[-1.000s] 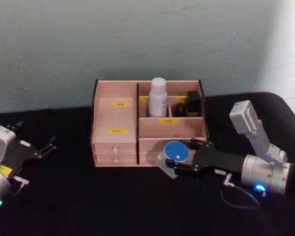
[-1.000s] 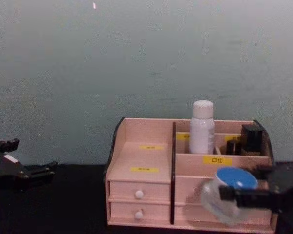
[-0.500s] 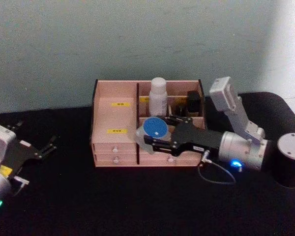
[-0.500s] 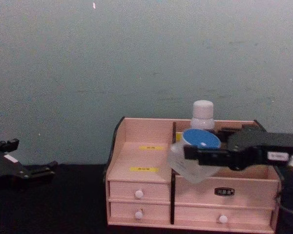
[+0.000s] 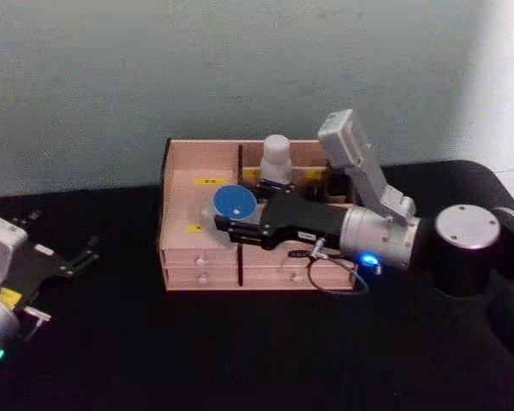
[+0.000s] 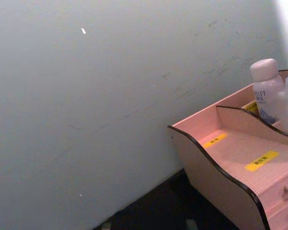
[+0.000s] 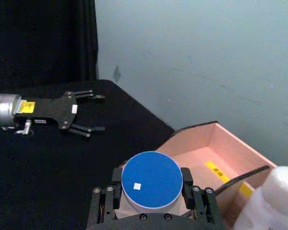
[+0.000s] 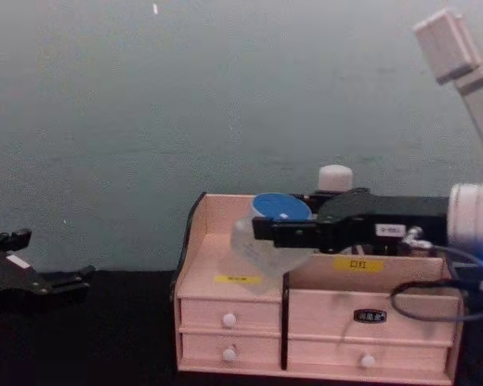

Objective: Pick up the facial cleanser and watermelon frost from the table and place them into the tiered storage box.

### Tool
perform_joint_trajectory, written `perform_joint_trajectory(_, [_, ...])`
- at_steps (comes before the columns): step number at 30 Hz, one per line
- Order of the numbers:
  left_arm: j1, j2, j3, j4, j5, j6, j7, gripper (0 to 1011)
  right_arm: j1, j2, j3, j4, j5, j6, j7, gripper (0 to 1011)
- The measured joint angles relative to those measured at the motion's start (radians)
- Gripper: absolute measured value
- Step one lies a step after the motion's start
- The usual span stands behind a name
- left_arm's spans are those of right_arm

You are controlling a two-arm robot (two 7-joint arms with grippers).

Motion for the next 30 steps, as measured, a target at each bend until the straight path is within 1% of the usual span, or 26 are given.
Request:
perform_joint_trajectory(4, [0.000, 0.000, 0.000, 0.000, 0.000, 0.000, 0.000, 1001, 0.028, -0.028, -0.012, 0.039, -0.012, -0.003, -0.002, 730])
perform_joint_trajectory(6, [0.000, 0.000, 0.000, 0.000, 0.000, 0.000, 0.000, 1001, 0.050, -0.049, -0.021, 0.075, -0.021, -0.004, -0.002, 730])
perform_joint_trajectory(7, [0.000, 0.000, 0.000, 0.000, 0.000, 0.000, 0.000, 1001, 0.050, -0.049, -0.021, 0.075, -0.021, -0.004, -0.002, 730])
perform_joint_trajectory(10, [0.000, 0.000, 0.000, 0.000, 0.000, 0.000, 0.000, 1001, 0.077, -0.079, -0.030, 0.125, -0.032, -0.006, -0.004, 730])
perform_joint_trajectory(13, [0.000, 0.000, 0.000, 0.000, 0.000, 0.000, 0.000, 1001, 0.093, -0.095, -0.034, 0.156, -0.040, -0.008, -0.006, 730])
perform_joint_trajectory(14, [0.000, 0.000, 0.000, 0.000, 0.000, 0.000, 0.000, 1001, 0.105, -0.107, -0.036, 0.177, -0.045, -0.009, -0.008, 730])
perform_joint_trajectory(16, [0.000, 0.000, 0.000, 0.000, 0.000, 0.000, 0.000, 1001, 0.115, -0.117, -0.037, 0.195, -0.050, -0.010, -0.010, 730])
perform_joint_trajectory(17, [0.000, 0.000, 0.000, 0.000, 0.000, 0.000, 0.000, 1001, 0.127, -0.129, -0.038, 0.218, -0.056, -0.012, -0.013, 730])
perform_joint_trajectory(22, [0.000, 0.000, 0.000, 0.000, 0.000, 0.000, 0.000, 1001, 0.157, -0.161, -0.039, 0.280, -0.072, -0.015, -0.021, 730])
perform_joint_trajectory(27, [0.000, 0.000, 0.000, 0.000, 0.000, 0.000, 0.000, 1001, 0.186, -0.194, -0.035, 0.346, -0.085, -0.025, -0.022, 730])
perform_joint_trajectory(30, [0.000, 0.000, 0.000, 0.000, 0.000, 0.000, 0.000, 1001, 0.196, -0.206, -0.031, 0.370, -0.091, -0.030, -0.024, 730])
